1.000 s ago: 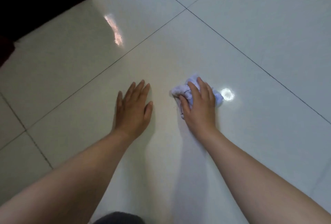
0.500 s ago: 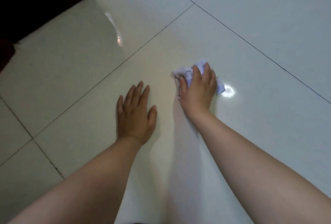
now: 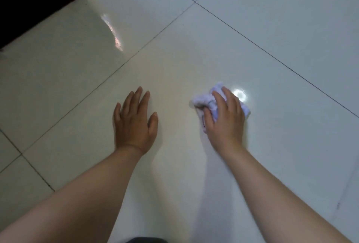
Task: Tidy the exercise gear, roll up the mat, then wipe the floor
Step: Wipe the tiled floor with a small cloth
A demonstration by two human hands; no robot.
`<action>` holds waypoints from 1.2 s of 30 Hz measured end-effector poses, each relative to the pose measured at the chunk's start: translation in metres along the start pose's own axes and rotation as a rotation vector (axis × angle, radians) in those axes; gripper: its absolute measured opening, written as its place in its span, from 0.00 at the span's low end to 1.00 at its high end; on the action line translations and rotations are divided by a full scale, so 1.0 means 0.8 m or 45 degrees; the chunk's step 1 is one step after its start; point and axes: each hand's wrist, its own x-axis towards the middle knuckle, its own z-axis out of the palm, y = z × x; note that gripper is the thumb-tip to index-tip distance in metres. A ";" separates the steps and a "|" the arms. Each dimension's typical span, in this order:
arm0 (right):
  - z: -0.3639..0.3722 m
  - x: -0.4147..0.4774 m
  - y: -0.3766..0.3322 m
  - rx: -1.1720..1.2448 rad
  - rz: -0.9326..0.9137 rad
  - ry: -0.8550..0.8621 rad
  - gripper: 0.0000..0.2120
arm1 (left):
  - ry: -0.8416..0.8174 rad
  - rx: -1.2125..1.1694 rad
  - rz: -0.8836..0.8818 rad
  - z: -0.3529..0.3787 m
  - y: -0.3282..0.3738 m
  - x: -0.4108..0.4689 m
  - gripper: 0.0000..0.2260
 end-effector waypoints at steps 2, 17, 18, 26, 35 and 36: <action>0.009 -0.004 -0.023 -0.018 0.128 0.058 0.21 | 0.012 0.008 0.005 -0.001 0.001 0.000 0.28; -0.064 -0.086 0.086 -0.182 0.262 0.094 0.21 | -0.082 -0.149 0.303 -0.004 0.059 0.003 0.26; -0.063 -0.079 0.088 -0.180 0.167 0.065 0.21 | -0.108 -0.159 0.384 -0.001 0.080 0.006 0.26; -0.075 -0.019 0.157 -0.106 0.463 0.241 0.17 | -0.239 0.082 0.572 0.048 0.169 0.016 0.27; -0.068 -0.046 0.141 -0.045 0.135 0.132 0.19 | -0.207 0.067 0.564 0.047 0.170 0.015 0.26; -0.068 -0.032 0.147 -0.038 0.202 0.161 0.20 | -0.208 0.062 0.563 0.047 0.171 0.015 0.26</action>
